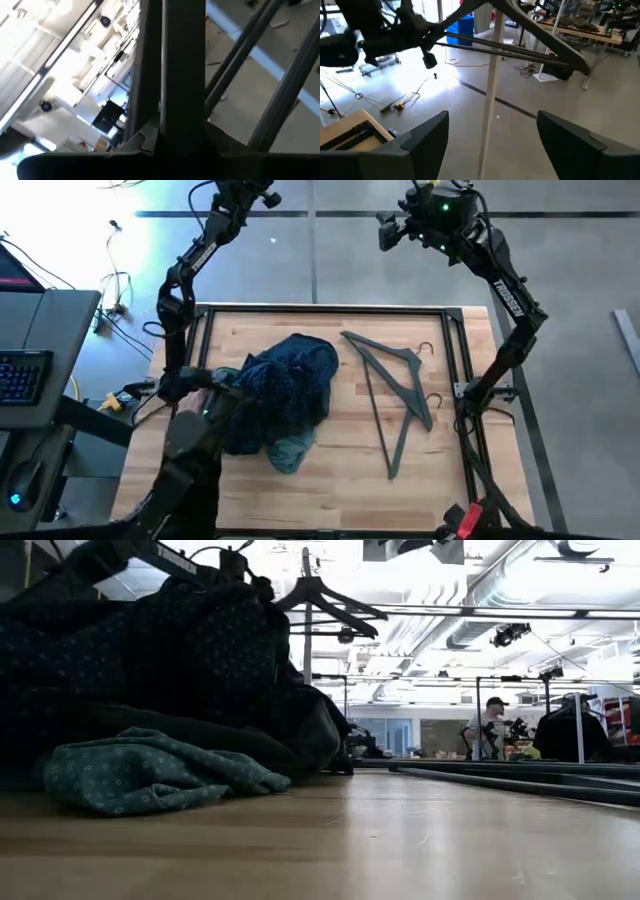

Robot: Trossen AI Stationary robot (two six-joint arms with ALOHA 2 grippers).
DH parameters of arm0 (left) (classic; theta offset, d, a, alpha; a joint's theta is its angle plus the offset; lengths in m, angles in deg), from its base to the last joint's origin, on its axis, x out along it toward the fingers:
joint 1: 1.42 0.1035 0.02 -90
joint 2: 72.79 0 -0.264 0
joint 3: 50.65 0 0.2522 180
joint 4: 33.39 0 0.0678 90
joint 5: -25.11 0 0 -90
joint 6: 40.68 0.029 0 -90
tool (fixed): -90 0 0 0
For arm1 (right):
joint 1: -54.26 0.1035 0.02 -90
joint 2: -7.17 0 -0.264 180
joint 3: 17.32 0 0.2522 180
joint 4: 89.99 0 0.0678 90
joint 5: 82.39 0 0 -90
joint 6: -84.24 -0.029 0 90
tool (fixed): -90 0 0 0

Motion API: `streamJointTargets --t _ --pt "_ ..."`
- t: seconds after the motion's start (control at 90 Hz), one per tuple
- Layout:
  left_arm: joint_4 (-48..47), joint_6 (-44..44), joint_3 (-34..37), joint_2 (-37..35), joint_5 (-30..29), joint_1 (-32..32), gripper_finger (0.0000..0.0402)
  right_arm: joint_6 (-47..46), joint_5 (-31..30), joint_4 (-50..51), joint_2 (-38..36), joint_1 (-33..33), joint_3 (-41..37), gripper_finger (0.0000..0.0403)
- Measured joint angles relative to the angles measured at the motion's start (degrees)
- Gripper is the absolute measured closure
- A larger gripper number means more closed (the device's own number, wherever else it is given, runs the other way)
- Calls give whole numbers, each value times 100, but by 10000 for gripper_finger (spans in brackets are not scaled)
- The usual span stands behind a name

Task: Hang clothes
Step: Hang the hanger on the hanger rack

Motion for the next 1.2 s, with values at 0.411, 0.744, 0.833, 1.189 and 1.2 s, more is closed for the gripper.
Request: streamJointTargets --t 0.411,0.744,0.833,1.189,1.2 --pt "-369 -201 31 3 -414 44 233 53 -361 683 2 -60 -2 123" --pt "-1326 -1008 26 -495 -149 80 159 -488 -1281 1726 6 -329 -2 123" --pt "-1521 -1287 26 -647 -80 83 157 -538 -1263 1927 6 -408 -4 123" --pt "-1900 -1727 26 -903 -242 98 156 -426 -1550 2138 6 -431 -4 123" --pt "-1891 -1745 26 -911 -240 98 156 -409 -1550 2138 7 -437 -4 123"
